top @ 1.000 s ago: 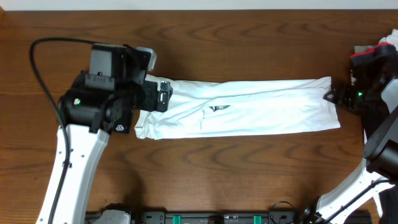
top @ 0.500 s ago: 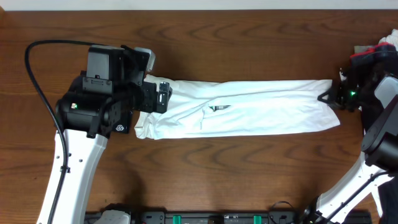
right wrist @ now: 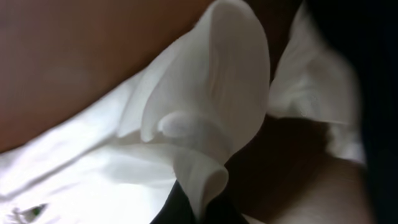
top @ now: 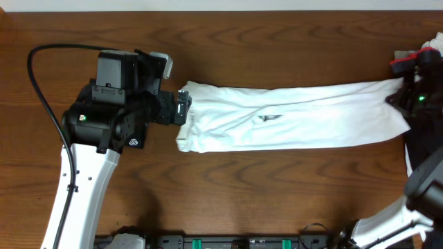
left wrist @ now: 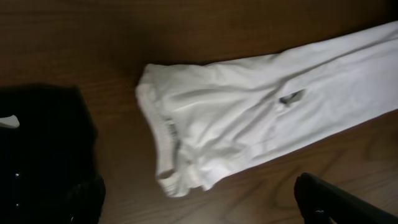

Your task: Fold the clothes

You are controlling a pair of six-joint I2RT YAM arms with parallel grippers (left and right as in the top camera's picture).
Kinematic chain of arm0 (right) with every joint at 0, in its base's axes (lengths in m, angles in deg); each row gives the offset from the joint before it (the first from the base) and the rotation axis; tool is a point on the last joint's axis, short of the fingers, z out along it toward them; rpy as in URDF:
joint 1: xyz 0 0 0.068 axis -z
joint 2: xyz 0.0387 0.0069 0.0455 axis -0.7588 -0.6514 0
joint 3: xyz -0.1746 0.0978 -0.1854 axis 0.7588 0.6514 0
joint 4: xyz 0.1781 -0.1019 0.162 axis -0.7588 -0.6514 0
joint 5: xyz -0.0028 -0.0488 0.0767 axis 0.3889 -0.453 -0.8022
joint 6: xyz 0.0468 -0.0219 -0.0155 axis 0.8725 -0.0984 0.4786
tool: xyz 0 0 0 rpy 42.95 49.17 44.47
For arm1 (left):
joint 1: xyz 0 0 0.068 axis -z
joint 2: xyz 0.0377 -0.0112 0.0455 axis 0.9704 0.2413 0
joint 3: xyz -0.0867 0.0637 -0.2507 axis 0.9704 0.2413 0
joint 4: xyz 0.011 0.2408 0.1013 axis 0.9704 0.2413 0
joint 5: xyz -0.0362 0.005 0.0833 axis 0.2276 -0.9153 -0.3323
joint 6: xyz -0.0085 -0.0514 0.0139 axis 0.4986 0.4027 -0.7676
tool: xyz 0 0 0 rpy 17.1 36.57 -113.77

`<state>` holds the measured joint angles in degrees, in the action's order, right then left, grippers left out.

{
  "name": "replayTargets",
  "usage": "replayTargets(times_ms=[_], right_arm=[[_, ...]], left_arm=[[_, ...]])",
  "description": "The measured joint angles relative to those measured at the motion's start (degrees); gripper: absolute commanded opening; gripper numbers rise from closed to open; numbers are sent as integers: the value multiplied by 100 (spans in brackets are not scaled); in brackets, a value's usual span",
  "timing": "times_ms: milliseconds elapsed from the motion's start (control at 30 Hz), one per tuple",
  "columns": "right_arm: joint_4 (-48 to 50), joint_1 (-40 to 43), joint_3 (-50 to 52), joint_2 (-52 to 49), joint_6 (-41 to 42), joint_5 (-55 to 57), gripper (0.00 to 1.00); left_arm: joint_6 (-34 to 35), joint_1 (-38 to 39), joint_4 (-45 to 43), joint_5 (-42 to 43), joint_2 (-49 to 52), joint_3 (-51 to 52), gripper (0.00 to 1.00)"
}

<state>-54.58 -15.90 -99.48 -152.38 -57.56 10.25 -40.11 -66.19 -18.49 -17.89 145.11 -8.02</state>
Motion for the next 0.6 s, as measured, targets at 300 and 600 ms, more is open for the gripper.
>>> replayTargets(times_ms=[300,600], right_arm=[[-509,-660,-35,1207,149,267,1],[-542,-2776,-35,953,619,754,1]], left_arm=[[0,0,-81,0,2,0,99],[-2,2,-109,0,2,0,99]])
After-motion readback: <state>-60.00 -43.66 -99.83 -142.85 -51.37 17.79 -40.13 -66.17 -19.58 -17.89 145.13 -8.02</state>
